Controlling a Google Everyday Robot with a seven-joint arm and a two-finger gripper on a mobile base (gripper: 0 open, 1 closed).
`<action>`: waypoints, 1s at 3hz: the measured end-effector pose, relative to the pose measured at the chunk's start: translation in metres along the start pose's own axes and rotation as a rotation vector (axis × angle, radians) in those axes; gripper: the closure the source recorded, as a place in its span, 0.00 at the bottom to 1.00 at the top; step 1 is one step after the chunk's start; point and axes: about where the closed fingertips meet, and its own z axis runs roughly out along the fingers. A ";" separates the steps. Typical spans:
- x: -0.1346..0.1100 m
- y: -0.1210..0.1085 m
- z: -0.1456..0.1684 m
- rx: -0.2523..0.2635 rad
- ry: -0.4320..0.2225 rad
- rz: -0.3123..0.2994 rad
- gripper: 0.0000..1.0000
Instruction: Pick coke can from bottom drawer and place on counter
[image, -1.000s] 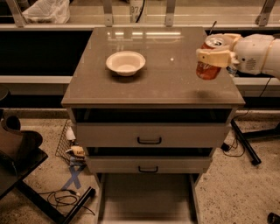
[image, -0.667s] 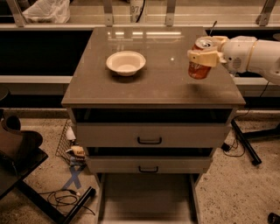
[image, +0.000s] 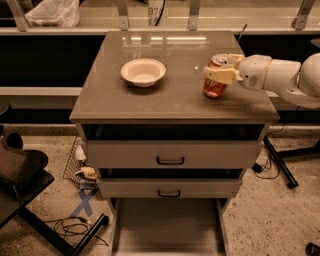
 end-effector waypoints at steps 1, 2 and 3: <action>-0.003 0.000 0.000 -0.002 0.000 0.003 0.82; -0.005 -0.001 0.000 -0.002 0.000 0.003 0.59; -0.005 -0.001 0.000 -0.002 0.000 0.003 0.36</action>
Offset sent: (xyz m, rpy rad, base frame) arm 0.0006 0.0005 0.0024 0.0017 0.0032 0.0014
